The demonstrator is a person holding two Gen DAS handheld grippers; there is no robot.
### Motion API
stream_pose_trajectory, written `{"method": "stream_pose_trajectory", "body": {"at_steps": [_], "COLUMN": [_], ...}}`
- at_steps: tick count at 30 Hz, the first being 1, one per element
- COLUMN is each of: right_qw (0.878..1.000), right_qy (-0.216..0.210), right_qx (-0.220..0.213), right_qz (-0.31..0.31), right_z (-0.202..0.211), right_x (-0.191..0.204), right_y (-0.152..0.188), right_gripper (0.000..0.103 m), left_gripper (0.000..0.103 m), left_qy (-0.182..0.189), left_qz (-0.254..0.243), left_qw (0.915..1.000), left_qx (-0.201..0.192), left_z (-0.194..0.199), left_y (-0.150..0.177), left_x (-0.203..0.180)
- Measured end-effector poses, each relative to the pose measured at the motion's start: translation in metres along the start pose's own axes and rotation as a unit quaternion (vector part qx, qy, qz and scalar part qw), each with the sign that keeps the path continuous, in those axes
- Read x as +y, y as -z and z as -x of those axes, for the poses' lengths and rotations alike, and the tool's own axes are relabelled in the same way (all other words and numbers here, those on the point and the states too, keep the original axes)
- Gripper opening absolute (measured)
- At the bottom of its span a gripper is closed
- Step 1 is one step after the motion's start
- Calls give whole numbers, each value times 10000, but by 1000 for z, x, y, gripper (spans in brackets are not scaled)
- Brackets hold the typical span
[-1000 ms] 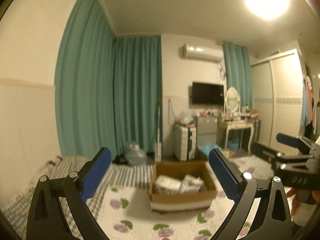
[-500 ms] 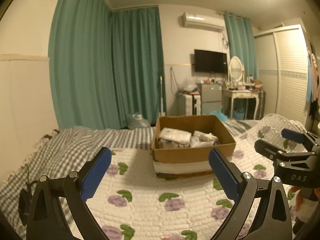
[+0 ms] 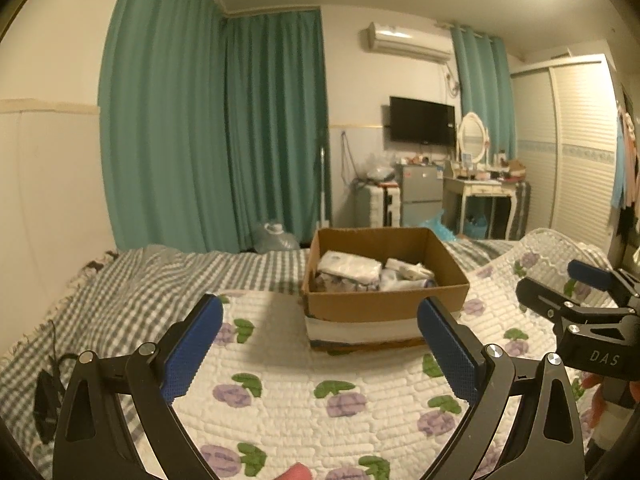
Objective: Organize soft objects
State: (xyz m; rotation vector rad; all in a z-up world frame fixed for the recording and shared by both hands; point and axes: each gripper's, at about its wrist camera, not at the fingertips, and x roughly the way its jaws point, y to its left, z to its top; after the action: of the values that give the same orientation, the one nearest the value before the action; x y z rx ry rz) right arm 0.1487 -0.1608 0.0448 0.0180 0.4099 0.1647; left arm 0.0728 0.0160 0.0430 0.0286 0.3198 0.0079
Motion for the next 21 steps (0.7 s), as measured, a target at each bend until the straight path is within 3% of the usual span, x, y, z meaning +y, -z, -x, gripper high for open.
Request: {"method": "stream_pose_trajectory", "body": {"at_steps": [21], "right_qw": [10000], "right_qy": [3], "right_qx": [-23], "right_qz": [-88], "right_z": [1], "right_x": [-3], "right_y": [0], "right_gripper": [103], "left_gripper": [100], "left_qy": [91], "left_qz": [95], "left_qw": [9999], "left_qx": [78], "left_z": [1], "left_y": [1], "left_x": [5]}}
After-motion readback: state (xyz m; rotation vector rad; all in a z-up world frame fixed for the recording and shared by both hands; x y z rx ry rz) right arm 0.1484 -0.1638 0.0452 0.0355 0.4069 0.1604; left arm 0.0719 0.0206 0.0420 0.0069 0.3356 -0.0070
